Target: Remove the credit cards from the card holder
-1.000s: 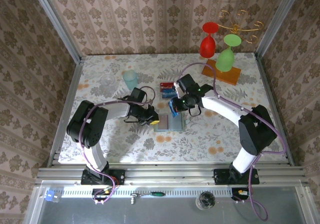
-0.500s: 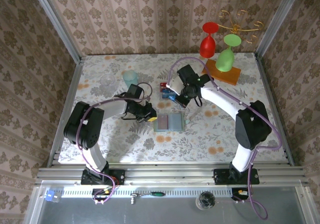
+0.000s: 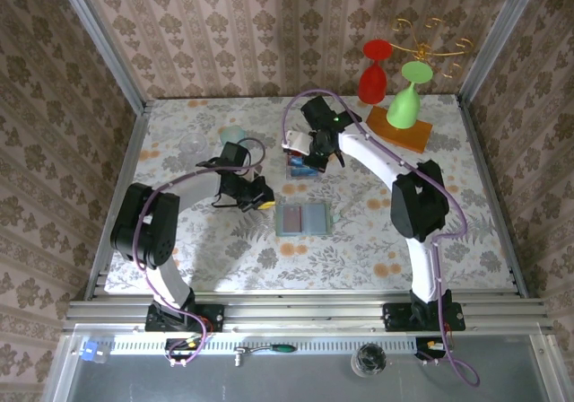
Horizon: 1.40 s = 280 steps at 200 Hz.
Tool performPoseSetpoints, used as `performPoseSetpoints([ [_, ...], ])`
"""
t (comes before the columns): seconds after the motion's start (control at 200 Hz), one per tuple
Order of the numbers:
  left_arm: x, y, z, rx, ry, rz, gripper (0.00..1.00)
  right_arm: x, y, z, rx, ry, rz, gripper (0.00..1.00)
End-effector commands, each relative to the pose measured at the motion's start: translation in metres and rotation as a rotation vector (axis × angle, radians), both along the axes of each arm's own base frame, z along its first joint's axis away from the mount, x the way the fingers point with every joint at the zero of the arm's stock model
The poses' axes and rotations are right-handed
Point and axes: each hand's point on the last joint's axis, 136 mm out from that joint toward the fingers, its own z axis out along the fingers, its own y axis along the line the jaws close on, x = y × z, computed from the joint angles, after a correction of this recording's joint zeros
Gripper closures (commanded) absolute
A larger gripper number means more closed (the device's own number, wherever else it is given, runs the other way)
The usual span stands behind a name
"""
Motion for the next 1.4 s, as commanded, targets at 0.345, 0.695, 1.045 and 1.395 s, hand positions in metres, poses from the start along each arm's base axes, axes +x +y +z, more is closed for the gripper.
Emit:
performPoseSetpoints([
  [0.345,0.004,0.008,0.010,0.013,-0.028,0.021,0.89,0.031,-0.009,-0.014,-0.053,0.024,0.038,0.99],
  [0.695,0.004,0.008,0.009,0.009,-0.019,0.033,0.90,0.031,-0.011,-0.028,-0.062,0.059,0.037,0.91],
  [1.045,0.001,0.008,0.011,0.004,-0.025,0.031,0.90,0.032,-0.013,-0.017,-0.041,0.027,-0.015,0.80],
  [1.395,-0.003,-0.003,0.008,-0.005,-0.035,0.010,0.90,0.024,-0.002,0.001,0.097,-0.031,-0.191,0.73],
])
